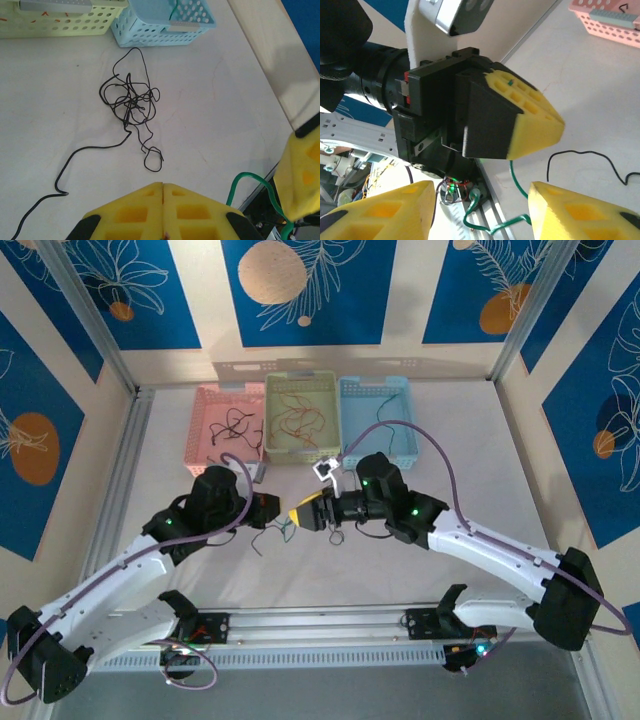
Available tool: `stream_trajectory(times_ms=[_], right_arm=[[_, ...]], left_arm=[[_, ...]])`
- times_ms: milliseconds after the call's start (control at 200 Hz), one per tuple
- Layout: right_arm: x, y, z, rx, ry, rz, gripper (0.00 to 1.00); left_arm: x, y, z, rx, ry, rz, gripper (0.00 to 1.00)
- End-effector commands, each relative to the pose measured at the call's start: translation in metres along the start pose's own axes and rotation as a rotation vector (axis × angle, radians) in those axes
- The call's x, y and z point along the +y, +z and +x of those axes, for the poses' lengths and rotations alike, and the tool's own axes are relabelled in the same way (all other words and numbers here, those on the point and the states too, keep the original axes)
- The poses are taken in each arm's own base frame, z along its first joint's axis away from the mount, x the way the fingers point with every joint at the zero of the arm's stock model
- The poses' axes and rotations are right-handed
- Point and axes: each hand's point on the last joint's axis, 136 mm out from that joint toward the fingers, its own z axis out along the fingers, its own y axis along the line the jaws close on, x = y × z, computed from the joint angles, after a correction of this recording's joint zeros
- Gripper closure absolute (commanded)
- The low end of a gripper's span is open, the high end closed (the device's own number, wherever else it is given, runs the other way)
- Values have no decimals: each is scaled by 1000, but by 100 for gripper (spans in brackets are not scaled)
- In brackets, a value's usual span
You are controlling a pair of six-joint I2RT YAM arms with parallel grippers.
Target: Untangle the cables
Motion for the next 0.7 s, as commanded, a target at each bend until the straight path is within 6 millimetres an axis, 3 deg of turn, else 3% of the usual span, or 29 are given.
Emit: stream_trajectory(times_ms=[0,275,490,595,695], right_arm=[[14,6,-7,-3,-21,-25,49],[15,11,-5,8,-37,-21,68],[14,8,-5,4,-41,-1,100],[8,-7,-10,-37,-50,44,100],[-4,-39,-22,-128,-25,90,100]], left_arm=[[-6,-4,-11,-18,5,11,100],[-6,-5,-10,-17,7,11,100],[1,-8,-9,-29,2,-21,100],[10,-11,-8,-44,-4,-63,100],[29,-14,-3,-36,-7,-160,100]])
